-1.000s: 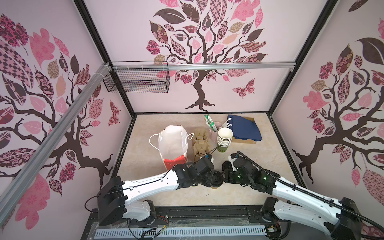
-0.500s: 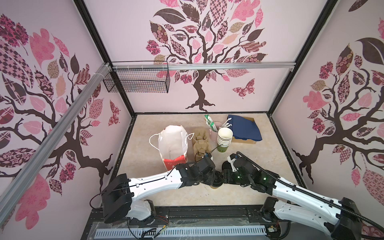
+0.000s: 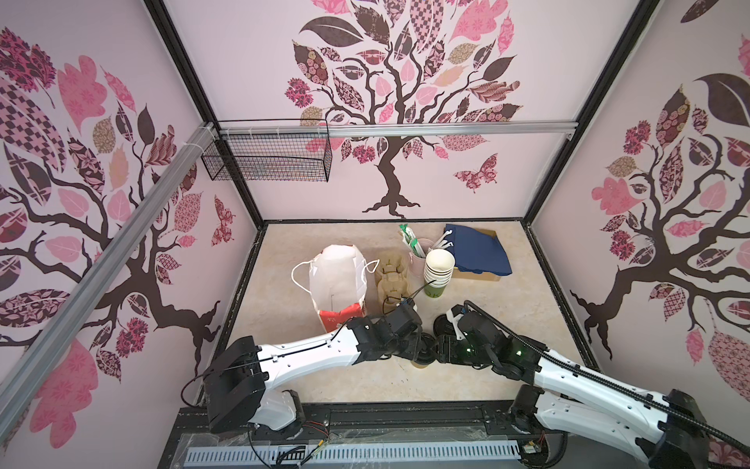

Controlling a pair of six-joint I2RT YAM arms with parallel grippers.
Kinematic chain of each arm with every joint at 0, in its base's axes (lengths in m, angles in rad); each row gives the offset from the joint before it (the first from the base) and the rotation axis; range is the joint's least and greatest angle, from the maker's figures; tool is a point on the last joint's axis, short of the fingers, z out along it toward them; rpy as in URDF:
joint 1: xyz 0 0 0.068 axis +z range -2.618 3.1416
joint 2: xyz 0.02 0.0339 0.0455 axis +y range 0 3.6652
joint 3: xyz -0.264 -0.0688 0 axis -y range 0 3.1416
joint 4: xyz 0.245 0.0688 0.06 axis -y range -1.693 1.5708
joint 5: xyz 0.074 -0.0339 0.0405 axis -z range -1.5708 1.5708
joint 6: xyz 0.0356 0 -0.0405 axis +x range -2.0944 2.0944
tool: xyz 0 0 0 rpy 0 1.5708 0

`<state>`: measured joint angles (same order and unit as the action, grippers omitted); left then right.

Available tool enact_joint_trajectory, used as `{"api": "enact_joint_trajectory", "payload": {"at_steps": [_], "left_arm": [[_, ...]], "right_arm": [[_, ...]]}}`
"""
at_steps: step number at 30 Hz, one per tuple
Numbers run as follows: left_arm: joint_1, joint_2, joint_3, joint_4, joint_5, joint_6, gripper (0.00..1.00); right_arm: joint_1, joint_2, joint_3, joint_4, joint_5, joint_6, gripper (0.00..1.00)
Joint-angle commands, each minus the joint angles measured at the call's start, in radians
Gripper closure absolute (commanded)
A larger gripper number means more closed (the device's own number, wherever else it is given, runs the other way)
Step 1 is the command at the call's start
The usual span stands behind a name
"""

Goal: Pack a coffee takeout order
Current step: Close the lid on the coffee cup.

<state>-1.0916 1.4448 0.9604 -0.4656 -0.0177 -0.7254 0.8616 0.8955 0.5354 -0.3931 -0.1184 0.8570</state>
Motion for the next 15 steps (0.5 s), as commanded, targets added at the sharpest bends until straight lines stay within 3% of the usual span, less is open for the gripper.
{"api": "enact_joint_trajectory", "payload": {"at_steps": [1, 10, 15], "left_arm": [[0.006, 0.020, 0.030, -0.035, 0.004, 0.016, 0.53], [0.006, -0.002, 0.038, -0.036, 0.013, 0.024, 0.53], [0.006, -0.042, 0.082, -0.027, 0.024, 0.036, 0.50]], "right_arm": [[-0.004, -0.006, -0.003, -0.002, -0.011, 0.006, 0.36], [-0.004, 0.008, 0.004, 0.028, 0.015, 0.022, 0.34], [-0.004, -0.008, 0.013, 0.017, 0.060, 0.027, 0.26]]}}
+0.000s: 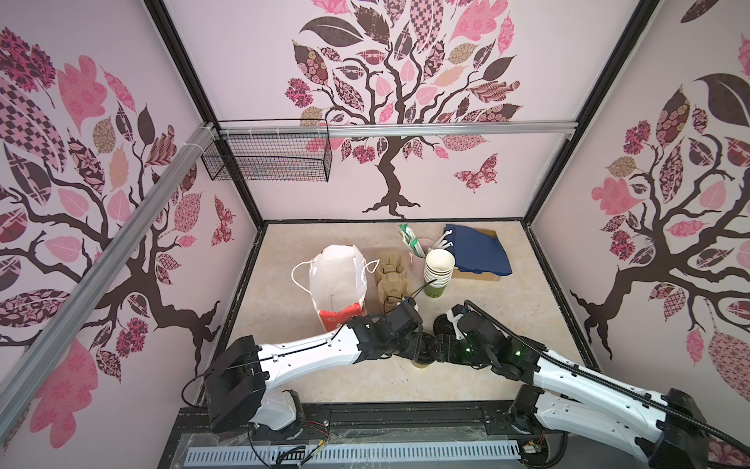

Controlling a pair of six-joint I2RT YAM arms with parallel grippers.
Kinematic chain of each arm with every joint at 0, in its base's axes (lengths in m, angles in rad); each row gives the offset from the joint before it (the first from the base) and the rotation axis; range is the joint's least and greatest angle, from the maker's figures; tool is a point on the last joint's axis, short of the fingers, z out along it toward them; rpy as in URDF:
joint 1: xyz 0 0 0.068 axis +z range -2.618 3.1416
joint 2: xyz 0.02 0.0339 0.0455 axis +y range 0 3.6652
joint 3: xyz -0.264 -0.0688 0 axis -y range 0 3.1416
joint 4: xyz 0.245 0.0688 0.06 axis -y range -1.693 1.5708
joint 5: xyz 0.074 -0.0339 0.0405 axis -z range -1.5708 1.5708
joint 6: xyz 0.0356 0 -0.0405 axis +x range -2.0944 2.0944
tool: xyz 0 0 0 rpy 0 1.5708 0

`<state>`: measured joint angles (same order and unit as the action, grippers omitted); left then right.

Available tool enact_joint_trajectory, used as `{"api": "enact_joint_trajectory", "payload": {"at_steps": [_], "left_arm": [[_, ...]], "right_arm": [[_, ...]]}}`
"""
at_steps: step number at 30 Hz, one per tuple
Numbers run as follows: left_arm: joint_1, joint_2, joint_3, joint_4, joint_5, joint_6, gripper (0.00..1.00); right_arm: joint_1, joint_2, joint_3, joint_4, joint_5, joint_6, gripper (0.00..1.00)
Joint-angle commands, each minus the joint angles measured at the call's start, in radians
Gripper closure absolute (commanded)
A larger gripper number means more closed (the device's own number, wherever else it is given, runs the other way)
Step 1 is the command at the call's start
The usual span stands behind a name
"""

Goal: Pack a coffee takeout order
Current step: Close the lid on the coffee cup.

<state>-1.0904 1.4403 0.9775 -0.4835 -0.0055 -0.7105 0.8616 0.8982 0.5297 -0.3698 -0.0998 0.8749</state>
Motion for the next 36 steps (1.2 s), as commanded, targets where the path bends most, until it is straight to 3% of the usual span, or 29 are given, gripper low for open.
{"api": "enact_joint_trajectory", "payload": {"at_steps": [1, 17, 31, 36], "left_arm": [[0.004, -0.043, 0.069, -0.009, 0.012, 0.022, 0.49], [0.015, -0.085, 0.016, -0.038, -0.051, -0.023, 0.51], [0.018, -0.113, -0.023, -0.042, -0.059, -0.050, 0.51], [0.021, -0.118, -0.032, -0.044, -0.057, -0.043, 0.54]], "right_arm": [[-0.004, -0.009, 0.019, -0.006, 0.043, 0.007, 0.25], [-0.006, 0.062, 0.001, 0.051, 0.049, 0.015, 0.25], [-0.006, 0.057, -0.031, -0.037, 0.052, -0.008, 0.26], [-0.005, 0.011, 0.028, -0.022, 0.009, -0.022, 0.19]]}}
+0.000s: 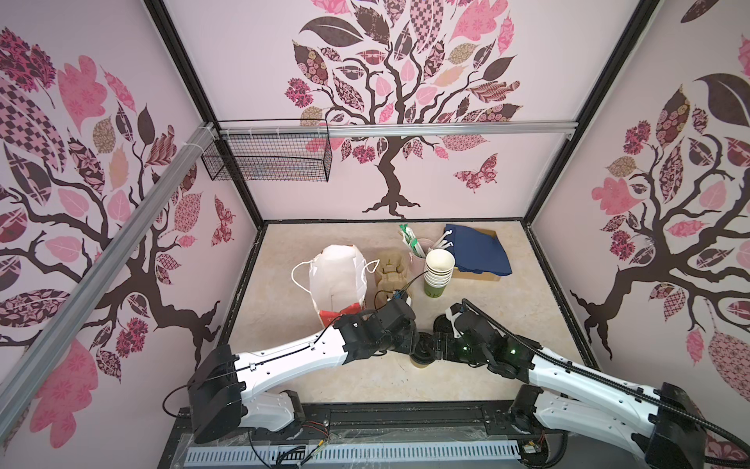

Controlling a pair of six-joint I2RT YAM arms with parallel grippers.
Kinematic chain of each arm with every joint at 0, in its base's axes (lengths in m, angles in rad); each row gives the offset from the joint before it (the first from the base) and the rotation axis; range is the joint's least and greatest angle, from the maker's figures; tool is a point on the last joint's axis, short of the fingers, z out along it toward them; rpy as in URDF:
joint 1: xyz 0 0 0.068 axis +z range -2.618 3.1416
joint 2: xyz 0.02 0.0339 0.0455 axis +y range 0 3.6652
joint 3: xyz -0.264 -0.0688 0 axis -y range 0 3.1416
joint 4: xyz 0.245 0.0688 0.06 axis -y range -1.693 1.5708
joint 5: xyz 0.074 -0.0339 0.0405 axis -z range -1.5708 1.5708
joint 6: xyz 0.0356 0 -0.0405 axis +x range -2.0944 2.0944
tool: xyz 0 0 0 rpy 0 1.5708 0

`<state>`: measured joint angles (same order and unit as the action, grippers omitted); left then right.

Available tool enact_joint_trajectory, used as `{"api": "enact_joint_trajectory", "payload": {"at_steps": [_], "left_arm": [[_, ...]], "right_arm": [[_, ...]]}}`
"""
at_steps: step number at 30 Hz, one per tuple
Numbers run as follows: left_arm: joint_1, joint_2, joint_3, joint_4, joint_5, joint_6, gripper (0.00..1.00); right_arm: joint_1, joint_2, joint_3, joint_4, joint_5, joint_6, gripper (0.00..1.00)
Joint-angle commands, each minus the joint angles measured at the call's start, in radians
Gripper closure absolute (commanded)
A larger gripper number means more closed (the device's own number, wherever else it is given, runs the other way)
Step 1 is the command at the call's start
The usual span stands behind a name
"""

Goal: Pack a coffee takeout order
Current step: Close the lid on the coffee cup.

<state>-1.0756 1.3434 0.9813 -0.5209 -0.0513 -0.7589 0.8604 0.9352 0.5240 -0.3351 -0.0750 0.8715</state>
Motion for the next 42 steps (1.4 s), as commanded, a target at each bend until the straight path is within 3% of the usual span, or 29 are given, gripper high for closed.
{"api": "enact_joint_trajectory", "payload": {"at_steps": [1, 5, 17, 31, 42], "left_arm": [[0.007, -0.023, -0.040, -0.005, -0.011, 0.006, 0.54], [0.011, -0.024, -0.052, 0.006, 0.000, 0.007, 0.55], [0.021, 0.001, -0.078, 0.039, 0.041, 0.012, 0.59], [0.022, 0.045, -0.072, 0.036, 0.054, 0.021, 0.58], [0.023, 0.080, -0.066, 0.039, 0.066, 0.031, 0.61]], "right_arm": [[-0.004, -0.036, 0.047, -0.068, -0.015, -0.020, 0.19], [-0.004, -0.067, 0.061, -0.127, 0.017, -0.020, 0.18], [-0.004, -0.247, -0.037, -0.254, 0.053, 0.077, 0.35], [-0.004, -0.167, -0.090, -0.074, -0.067, 0.090, 0.36], [-0.004, -0.152, -0.105, -0.086, -0.045, 0.088, 0.36]]}}
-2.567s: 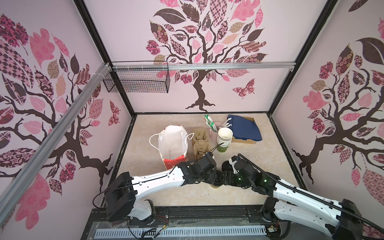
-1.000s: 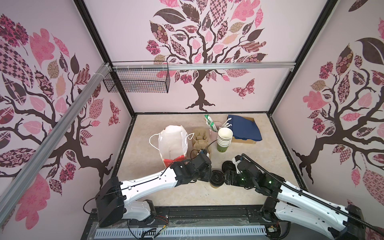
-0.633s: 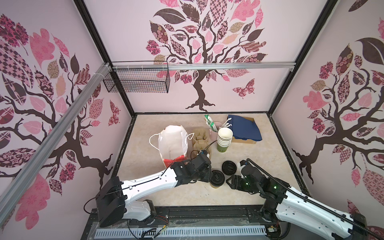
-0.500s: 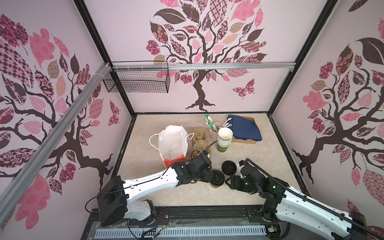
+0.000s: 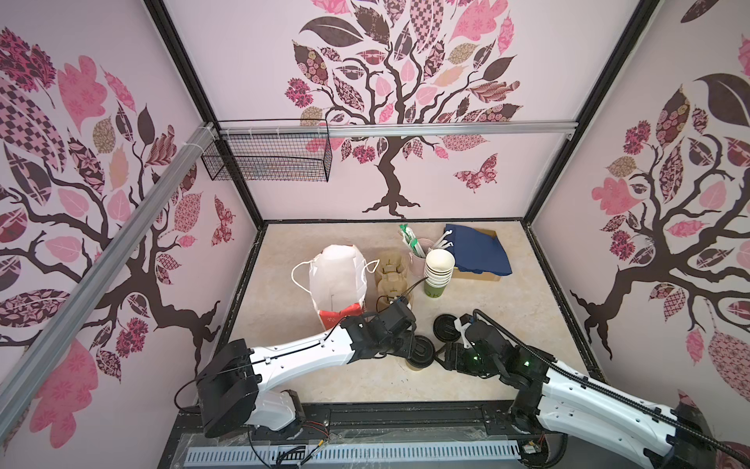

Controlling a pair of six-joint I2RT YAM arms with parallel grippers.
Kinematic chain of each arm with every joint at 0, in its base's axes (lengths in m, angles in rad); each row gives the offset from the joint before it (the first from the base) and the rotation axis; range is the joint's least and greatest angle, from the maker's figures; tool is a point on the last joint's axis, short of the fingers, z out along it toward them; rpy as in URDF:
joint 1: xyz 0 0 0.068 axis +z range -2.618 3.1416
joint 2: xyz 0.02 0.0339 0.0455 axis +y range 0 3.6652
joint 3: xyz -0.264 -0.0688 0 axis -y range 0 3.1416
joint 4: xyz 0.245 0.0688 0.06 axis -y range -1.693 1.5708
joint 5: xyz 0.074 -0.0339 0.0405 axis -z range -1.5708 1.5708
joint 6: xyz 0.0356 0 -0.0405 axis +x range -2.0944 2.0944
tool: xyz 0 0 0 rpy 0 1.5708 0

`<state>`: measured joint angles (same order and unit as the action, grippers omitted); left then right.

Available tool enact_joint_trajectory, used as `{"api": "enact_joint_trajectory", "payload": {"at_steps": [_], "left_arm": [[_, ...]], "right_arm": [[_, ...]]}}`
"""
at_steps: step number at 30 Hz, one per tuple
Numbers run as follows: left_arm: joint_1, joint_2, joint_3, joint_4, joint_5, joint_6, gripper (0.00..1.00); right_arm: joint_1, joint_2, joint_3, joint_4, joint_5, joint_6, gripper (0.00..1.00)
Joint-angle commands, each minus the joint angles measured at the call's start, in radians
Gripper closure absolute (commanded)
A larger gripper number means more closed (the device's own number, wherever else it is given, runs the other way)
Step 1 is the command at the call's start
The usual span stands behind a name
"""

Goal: Pack a coffee takeout order
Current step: Close the lid on the coffee cup.

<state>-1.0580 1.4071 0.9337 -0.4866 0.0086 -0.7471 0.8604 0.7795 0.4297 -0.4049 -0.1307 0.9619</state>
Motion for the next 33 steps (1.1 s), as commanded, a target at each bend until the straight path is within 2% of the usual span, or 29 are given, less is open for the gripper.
{"api": "enact_joint_trajectory", "payload": {"at_steps": [1, 20, 25, 28, 33], "left_arm": [[0.006, 0.019, -0.019, 0.005, 0.007, 0.018, 0.61], [0.006, 0.037, -0.067, 0.030, 0.058, -0.008, 0.63], [0.006, 0.024, -0.062, 0.021, 0.038, -0.006, 0.64], [0.006, 0.005, -0.041, 0.005, 0.021, 0.007, 0.63], [0.006, 0.002, 0.007, -0.025, 0.025, 0.039, 0.56]], "right_arm": [[-0.004, 0.005, -0.011, -0.018, 0.013, -0.001, 0.37], [-0.004, 0.051, -0.007, -0.031, 0.012, -0.014, 0.36], [-0.004, 0.054, 0.005, -0.036, 0.016, -0.020, 0.36], [-0.004, 0.033, 0.040, -0.064, 0.044, -0.026, 0.33], [-0.004, -0.003, 0.100, -0.138, 0.104, -0.052, 0.25]]}}
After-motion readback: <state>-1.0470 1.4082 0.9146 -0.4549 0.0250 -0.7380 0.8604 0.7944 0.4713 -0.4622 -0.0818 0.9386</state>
